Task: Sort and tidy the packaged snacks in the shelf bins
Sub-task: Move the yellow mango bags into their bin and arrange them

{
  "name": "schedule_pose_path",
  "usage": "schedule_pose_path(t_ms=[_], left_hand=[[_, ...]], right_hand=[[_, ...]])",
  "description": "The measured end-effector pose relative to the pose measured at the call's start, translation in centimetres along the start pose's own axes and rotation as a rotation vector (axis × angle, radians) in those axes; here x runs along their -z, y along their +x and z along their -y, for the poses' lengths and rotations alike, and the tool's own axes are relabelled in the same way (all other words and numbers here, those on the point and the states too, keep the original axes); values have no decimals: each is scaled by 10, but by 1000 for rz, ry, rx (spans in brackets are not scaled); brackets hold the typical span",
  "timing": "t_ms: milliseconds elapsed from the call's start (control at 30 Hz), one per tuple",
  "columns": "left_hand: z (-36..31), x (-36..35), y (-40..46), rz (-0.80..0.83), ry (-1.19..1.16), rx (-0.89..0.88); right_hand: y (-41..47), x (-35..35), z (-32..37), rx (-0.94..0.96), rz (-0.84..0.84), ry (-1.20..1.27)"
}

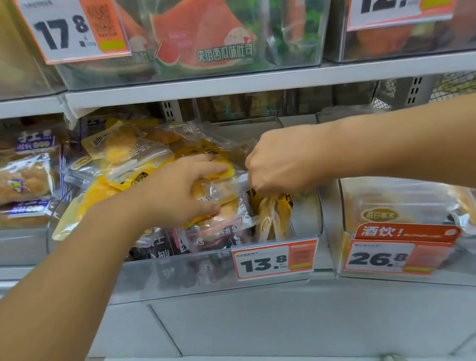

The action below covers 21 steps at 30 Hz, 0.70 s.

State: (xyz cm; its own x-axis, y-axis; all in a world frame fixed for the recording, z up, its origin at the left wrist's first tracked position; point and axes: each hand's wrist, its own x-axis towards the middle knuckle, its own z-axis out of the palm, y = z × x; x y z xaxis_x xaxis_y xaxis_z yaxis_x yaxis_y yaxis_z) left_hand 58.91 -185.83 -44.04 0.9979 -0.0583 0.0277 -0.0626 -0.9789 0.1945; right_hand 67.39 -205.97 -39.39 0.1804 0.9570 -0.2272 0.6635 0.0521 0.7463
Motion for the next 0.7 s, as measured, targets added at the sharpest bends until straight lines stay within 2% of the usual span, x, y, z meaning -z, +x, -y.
schedule_pose_path(t_ms=[100, 433, 533, 700], left_hand=[[10, 3, -4, -50, -24, -5], [25, -6, -7, -184, 28, -69], [27, -6, -11, -227, -110, -112], [12, 5, -23, -234, -622, -95]], right_hand=[[-16, -6, -9, 51, -173, 61], [-39, -33, -6, -445, -766, 541], [-26, -23, 1, -534, -866, 596], [1, -6, 9, -637, -1024, 652]])
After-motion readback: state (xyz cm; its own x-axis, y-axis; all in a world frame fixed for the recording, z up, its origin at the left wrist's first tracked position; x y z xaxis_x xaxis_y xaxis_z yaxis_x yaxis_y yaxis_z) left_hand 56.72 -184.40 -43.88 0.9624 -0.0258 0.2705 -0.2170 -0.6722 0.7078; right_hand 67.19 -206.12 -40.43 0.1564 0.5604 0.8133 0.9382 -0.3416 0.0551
